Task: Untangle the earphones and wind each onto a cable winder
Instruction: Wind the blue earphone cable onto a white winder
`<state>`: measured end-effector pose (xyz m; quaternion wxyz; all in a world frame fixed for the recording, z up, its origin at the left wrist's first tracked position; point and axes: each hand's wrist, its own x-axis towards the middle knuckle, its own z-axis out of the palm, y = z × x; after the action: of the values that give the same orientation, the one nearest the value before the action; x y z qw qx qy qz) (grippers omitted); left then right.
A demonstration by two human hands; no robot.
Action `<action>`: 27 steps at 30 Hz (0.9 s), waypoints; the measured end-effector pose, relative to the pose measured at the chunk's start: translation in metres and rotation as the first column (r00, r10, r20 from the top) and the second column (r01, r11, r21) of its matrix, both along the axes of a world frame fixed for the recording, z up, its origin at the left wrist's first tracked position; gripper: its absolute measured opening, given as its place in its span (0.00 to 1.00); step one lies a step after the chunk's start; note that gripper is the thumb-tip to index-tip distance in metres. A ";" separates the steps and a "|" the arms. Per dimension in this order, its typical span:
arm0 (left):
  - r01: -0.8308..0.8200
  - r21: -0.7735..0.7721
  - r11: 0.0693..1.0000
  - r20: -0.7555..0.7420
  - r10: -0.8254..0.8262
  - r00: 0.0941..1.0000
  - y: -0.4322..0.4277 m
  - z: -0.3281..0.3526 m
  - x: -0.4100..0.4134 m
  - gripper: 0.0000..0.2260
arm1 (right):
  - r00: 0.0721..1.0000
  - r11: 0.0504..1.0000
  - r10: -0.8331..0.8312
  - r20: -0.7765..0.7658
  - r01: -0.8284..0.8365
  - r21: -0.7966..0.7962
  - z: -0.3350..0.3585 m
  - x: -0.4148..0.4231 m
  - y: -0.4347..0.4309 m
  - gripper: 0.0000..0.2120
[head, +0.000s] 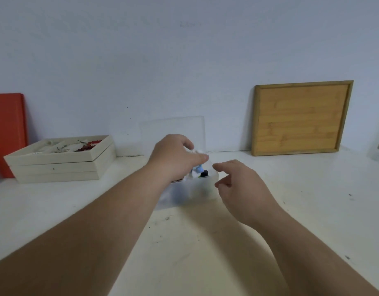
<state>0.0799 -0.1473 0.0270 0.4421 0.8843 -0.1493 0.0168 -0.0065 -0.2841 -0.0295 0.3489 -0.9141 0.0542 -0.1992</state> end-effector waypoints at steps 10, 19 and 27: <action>-0.118 0.444 0.888 0.297 -0.021 0.955 0.000 -0.018 0.026 0.20 | 1.000 0.996 0.004 0.022 -0.006 0.093 -0.003 0.001 0.003 0.21; -0.257 -0.482 0.838 -0.393 0.056 0.918 0.074 -0.013 0.057 0.33 | 1.000 0.989 -0.006 -0.002 0.006 0.151 -0.001 0.000 0.005 0.23; -0.111 -0.568 0.816 -0.222 -0.021 0.975 0.088 -0.030 0.029 0.05 | 0.998 0.957 0.045 0.046 -0.056 0.286 0.004 -0.004 0.005 0.30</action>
<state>0.1088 -0.0595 -0.0028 0.7019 0.7087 -0.0669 -0.0253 -0.0104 -0.2792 -0.0259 0.4836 -0.8510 0.0524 -0.1980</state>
